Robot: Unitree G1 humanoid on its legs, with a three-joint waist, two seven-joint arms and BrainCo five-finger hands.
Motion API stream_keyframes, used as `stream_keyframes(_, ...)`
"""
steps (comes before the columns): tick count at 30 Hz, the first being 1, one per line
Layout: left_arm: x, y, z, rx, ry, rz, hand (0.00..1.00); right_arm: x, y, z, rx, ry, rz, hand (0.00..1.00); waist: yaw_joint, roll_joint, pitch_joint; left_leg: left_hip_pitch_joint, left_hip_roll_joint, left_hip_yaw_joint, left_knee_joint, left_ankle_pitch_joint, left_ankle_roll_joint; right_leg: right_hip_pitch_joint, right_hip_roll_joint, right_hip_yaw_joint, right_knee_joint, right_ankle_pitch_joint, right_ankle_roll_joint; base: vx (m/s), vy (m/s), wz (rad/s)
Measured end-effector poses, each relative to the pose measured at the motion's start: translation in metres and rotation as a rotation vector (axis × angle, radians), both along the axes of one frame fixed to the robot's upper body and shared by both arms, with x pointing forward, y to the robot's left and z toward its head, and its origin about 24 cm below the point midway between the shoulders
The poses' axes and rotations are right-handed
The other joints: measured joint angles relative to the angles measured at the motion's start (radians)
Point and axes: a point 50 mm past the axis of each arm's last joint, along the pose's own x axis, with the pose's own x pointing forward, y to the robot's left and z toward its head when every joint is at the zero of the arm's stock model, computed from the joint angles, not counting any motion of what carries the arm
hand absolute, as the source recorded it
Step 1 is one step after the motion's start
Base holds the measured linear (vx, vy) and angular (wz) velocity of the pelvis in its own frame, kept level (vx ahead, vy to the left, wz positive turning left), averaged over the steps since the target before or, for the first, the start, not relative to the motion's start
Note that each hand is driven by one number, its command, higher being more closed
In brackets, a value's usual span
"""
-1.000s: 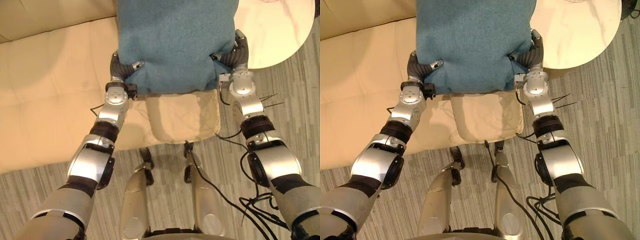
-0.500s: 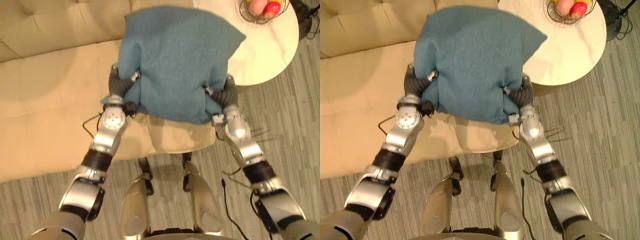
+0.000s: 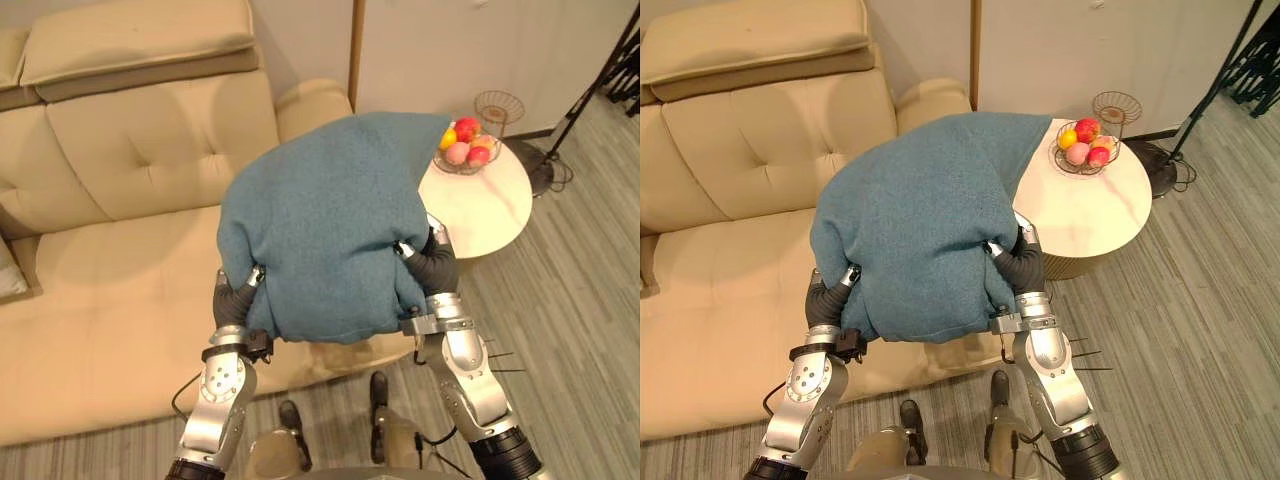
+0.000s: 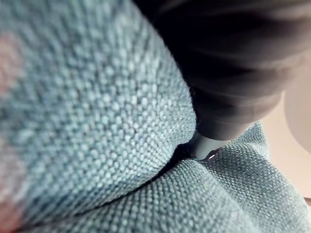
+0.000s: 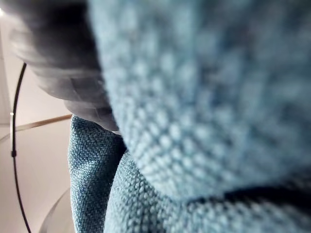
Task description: Pick up cushions and gather them together orderly.
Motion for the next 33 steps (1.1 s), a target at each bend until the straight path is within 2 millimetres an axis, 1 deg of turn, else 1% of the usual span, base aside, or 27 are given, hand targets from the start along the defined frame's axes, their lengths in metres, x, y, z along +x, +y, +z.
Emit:
stream_keyframes(1, -0.002, 0.001, -0.004, 0.002, 0.017, 0.002, 1.0, 0.001, -0.001, -0.008, -0.007, 0.032, -0.007, 1.0, -0.004, -0.003, -0.001, 0.004, -0.003, -0.051, 0.004, 0.014, -0.005, -0.009, -0.001, 0.01, 0.207, -0.11, -0.002, -0.05, -0.038, 0.94)
stream_keyframes(3, -0.002, 0.002, -0.009, 0.008, 0.039, 0.002, 1.0, 0.002, -0.002, -0.017, -0.02, 0.07, -0.015, 1.0, 0.003, -0.014, -0.008, -0.012, -0.017, -0.125, -0.001, 0.05, -0.019, 0.045, 0.0, 0.03, 0.287, -0.193, 0.042, -0.09, -0.167, 1.18)
stream_keyframes(4, -0.001, 0.002, -0.008, 0.011, 0.036, 0.001, 1.0, 0.003, -0.002, -0.018, -0.024, 0.074, -0.018, 1.0, 0.023, -0.021, -0.02, -0.052, -0.031, -0.173, -0.014, 0.085, -0.028, 0.066, 0.008, 0.034, 0.224, -0.221, 0.026, -0.11, -0.208, 1.16)
stream_keyframes(5, -0.001, 0.002, -0.008, 0.009, 0.035, 0.001, 1.0, 0.003, -0.003, -0.018, -0.026, 0.074, -0.02, 1.0, 0.03, -0.017, -0.031, -0.079, -0.033, -0.195, -0.032, 0.112, -0.032, 0.065, 0.011, 0.028, 0.178, -0.225, 0.026, -0.14, -0.249, 1.12)
stream_keyframes(6, -0.001, 0.001, -0.007, 0.009, 0.031, 0.0, 1.0, 0.004, -0.004, -0.017, -0.033, 0.066, -0.022, 1.0, 0.042, 0.006, -0.051, -0.135, -0.032, -0.242, -0.088, 0.178, -0.045, 0.066, 0.029, -0.001, 0.074, -0.221, 0.017, -0.1, -0.129, 0.97)
stream_keyframes(7, 0.0, 0.0, -0.007, 0.0, 0.031, 0.0, 1.0, 0.006, -0.006, -0.017, -0.046, 0.065, -0.026, 1.0, 0.048, 0.039, -0.051, -0.165, -0.015, -0.288, -0.127, 0.228, -0.058, 0.057, 0.057, -0.047, 0.034, -0.189, -0.008, -0.21, -0.204, 1.05)
stream_keyframes(8, -0.001, 0.0, -0.008, 0.0, 0.036, -0.001, 1.0, 0.008, -0.008, -0.021, -0.053, 0.083, -0.038, 1.0, 0.052, 0.06, -0.051, -0.176, 0.002, -0.32, -0.167, 0.269, -0.07, 0.053, 0.077, -0.086, 0.024, -0.175, -0.023, -0.24, -0.182, 0.99)
stream_keyframes(9, -0.002, 0.0, -0.01, -0.001, 0.047, -0.002, 1.0, 0.009, -0.012, -0.03, -0.072, 0.126, -0.062, 1.0, 0.055, 0.074, -0.054, -0.16, 0.024, -0.326, -0.244, 0.297, -0.067, 0.053, 0.093, -0.141, 0.034, -0.171, -0.042, -0.26, -0.187, 1.26)
stream_keyframes(10, -0.002, -0.002, -0.01, 0.001, 0.051, -0.019, 1.0, 0.01, -0.019, -0.038, -0.095, 0.164, -0.095, 1.0, 0.045, 0.068, -0.054, -0.16, 0.047, -0.221, -0.269, 0.211, -0.032, 0.062, 0.081, -0.193, 0.028, -0.164, -0.057, -0.19, -0.128, 1.29)
stream_keyframes(11, -0.001, -0.005, -0.01, 0.001, 0.05, -0.033, 1.0, 0.01, -0.024, -0.04, -0.101, 0.175, -0.116, 1.0, 0.04, 0.056, -0.052, -0.173, 0.047, -0.165, -0.251, 0.15, -0.012, 0.067, 0.055, -0.217, 0.019, -0.161, -0.061, -0.19, -0.075, 1.28)
stream_keyframes(12, -0.002, -0.008, -0.01, -0.001, 0.048, -0.061, 1.0, 0.01, -0.03, -0.041, -0.105, 0.183, -0.138, 1.0, 0.037, 0.046, -0.045, -0.195, 0.048, -0.103, -0.187, 0.131, -0.01, 0.067, 0.026, -0.248, 0.018, -0.158, -0.065, -0.2, -0.026, 1.09)
stream_keyframes(13, -0.003, -0.014, -0.011, -0.001, 0.053, -0.094, 1.0, 0.009, -0.036, -0.043, -0.109, 0.191, -0.157, 1.0, 0.032, 0.045, -0.045, -0.215, 0.044, -0.065, -0.063, 0.13, -0.008, 0.072, -0.008, -0.277, 0.013, -0.151, -0.068, -0.23, 0.018, 1.16)
stream_keyframes(14, -0.003, -0.016, -0.011, -0.003, 0.049, -0.117, 1.0, 0.007, -0.04, -0.045, -0.108, 0.2, -0.173, 1.0, 0.02, 0.045, -0.046, -0.211, 0.027, -0.055, 0.047, 0.128, -0.006, 0.087, -0.037, -0.31, -0.006, -0.141, -0.061, -0.17, 0.072, 0.96)
stream_keyframes(15, -0.003, -0.017, -0.011, -0.003, 0.046, -0.127, 1.0, 0.005, -0.041, -0.046, -0.107, 0.205, -0.18, 1.0, 0.016, 0.04, -0.045, -0.202, 0.023, -0.054, 0.083, 0.118, 0.003, 0.094, -0.045, -0.321, -0.021, -0.137, -0.061, -0.13, 0.11, 0.74)
stream_keyframes(16, -0.003, -0.017, -0.011, -0.002, 0.043, -0.138, 1.0, 0.003, -0.044, -0.048, -0.106, 0.212, -0.188, 1.0, 0.017, 0.053, -0.054, -0.152, 0.022, -0.039, 0.099, 0.095, -0.008, 0.107, -0.047, -0.329, -0.054, -0.119, -0.05, -0.09, 0.151, 0.44)
stream_keyframes(17, -0.002, -0.018, -0.01, -0.006, 0.039, -0.145, 1.0, 0.003, -0.044, -0.046, -0.104, 0.207, -0.188, 1.0, 0.017, 0.07, -0.065, -0.094, 0.022, -0.04, 0.021, 0.043, -0.022, 0.109, -0.037, -0.336, -0.078, -0.106, -0.034, -0.07, 0.164, 0.34)
stream_keyframes(18, -0.001, -0.018, -0.01, -0.004, 0.034, -0.148, 1.0, 0.004, -0.043, -0.046, -0.096, 0.205, -0.189, 1.0, 0.018, 0.064, -0.065, -0.079, 0.008, -0.04, -0.016, 0.046, -0.024, 0.109, -0.043, -0.335, -0.09, -0.099, -0.024, -0.05, 0.164, 0.23)
stream_keyframes(19, -0.001, -0.017, -0.012, 0.002, 0.043, -0.146, 1.0, 0.004, -0.041, -0.046, -0.082, 0.206, -0.189, 1.0, 0.023, 0.045, -0.066, -0.081, 0.002, -0.028, -0.023, 0.057, -0.022, 0.116, -0.046, -0.328, -0.12, -0.07, -0.015, -0.03, 0.157, 0.13)
stream_keyframes(20, -0.003, -0.015, -0.016, 0.01, 0.062, -0.143, 1.0, 0.004, -0.038, -0.046, -0.067, 0.209, -0.185, 1.0, 0.031, 0.027, -0.075, -0.095, -0.003, -0.027, 0.003, 0.05, -0.009, 0.124, -0.05, -0.328, -0.144, -0.043, -0.001, -0.02, 0.157, 0.08)
stream_keyframes(23, -0.005, -0.012, -0.022, 0.016, 0.091, -0.135, 1.0, 0.004, -0.032, -0.047, -0.048, 0.218, -0.176, 1.0, 0.033, 0.006, -0.088, -0.114, -0.022, -0.034, 0.061, 0.015, 0.025, 0.145, -0.072, -0.336, -0.161, -0.025, 0.02, 0.01, 0.163, 0.11)
stream_keyframes(26, -0.005, -0.012, -0.022, 0.016, 0.091, -0.135, 1.0, 0.005, -0.031, -0.047, -0.047, 0.217, -0.174, 1.0, 0.032, 0.002, -0.09, -0.12, -0.04, -0.033, 0.098, -0.037, 0.031, 0.144, -0.096, -0.334, -0.127, -0.052, 0.037, 0.0, 0.163, 0.06)
stream_keyframes(27, -0.006, -0.011, -0.023, 0.017, 0.094, -0.134, 1.0, 0.005, -0.031, -0.047, -0.048, 0.22, -0.173, 1.0, 0.031, -0.001, -0.092, -0.119, -0.056, -0.035, 0.118, -0.063, 0.037, 0.134, -0.12, -0.33, -0.081, -0.081, 0.043, 0.05, 0.194, 0.15)
stream_keyframes(29, -0.007, -0.011, -0.024, 0.017, 0.098, -0.133, 1.0, 0.004, -0.03, -0.048, -0.049, 0.224, -0.171, 1.0, 0.024, -0.008, -0.092, -0.102, -0.089, -0.043, 0.133, -0.097, 0.054, 0.116, -0.159, -0.314, 0.014, -0.136, 0.004, 0.09, 0.19, 0.15)
stream_keyframes(30, -0.009, -0.011, -0.024, 0.016, 0.1, -0.132, 1.0, 0.004, -0.029, -0.047, -0.05, 0.223, -0.167, 1.0, 0.022, -0.012, -0.092, -0.087, -0.104, -0.048, 0.132, -0.11, 0.074, 0.079, -0.182, -0.28, 0.12, -0.135, -0.011, 0.1, 0.113, 0.14)
stream_keyframes(31, -0.011, -0.01, -0.025, 0.016, 0.106, -0.13, 1.0, 0.004, -0.029, -0.049, -0.051, 0.23, -0.165, 1.0, 0.02, -0.013, -0.091, -0.063, -0.111, -0.063, 0.124, -0.118, 0.09, 0.011, -0.198, -0.247, 0.269, -0.116, -0.045, 0.15, 0.121, 0.2)
stream_keyframes(32, -0.011, -0.01, -0.026, 0.017, 0.109, -0.129, 1.0, 0.004, -0.029, -0.05, -0.052, 0.236, -0.165, 1.0, 0.013, -0.011, -0.09, -0.049, -0.109, -0.074, 0.122, -0.121, 0.096, 0.0, -0.194, -0.239, 0.303, -0.14, -0.043, 0.2, 0.067, 0.29)
stream_keyframes(33, -0.012, -0.009, -0.026, 0.023, 0.111, -0.129, 1.0, 0.004, -0.027, -0.05, -0.054, 0.237, -0.158, 1.0, 0.009, -0.013, -0.091, -0.029, -0.1, -0.092, 0.122, -0.131, 0.106, -0.014, -0.168, -0.24, 0.315, -0.182, -0.022, 0.25, 0.03, 0.3)
